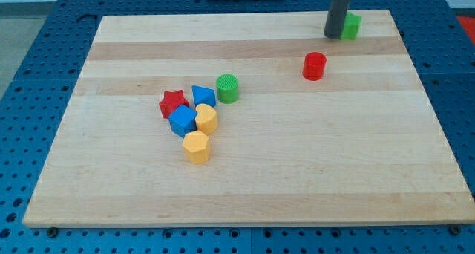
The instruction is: Push the red circle towards green star
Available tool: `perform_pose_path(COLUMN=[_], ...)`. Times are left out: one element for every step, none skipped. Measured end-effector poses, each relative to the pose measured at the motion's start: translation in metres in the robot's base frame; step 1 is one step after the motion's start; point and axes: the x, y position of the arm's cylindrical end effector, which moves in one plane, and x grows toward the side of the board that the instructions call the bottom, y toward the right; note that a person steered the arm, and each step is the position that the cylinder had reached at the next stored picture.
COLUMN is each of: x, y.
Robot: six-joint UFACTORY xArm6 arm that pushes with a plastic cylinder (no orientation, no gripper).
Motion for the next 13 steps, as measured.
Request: perform_pose_path(x=[-0.001,-0.011,-0.018,0.014,0.064,0.109,0.139,0.138,0.104,0.071,0.08,0.103,0.097], y=[0.015,0.038,0.054,0.054,0.054,0.037,-0.007,-0.044,-0.035,-0.019,-0.025,-0.061,-0.095])
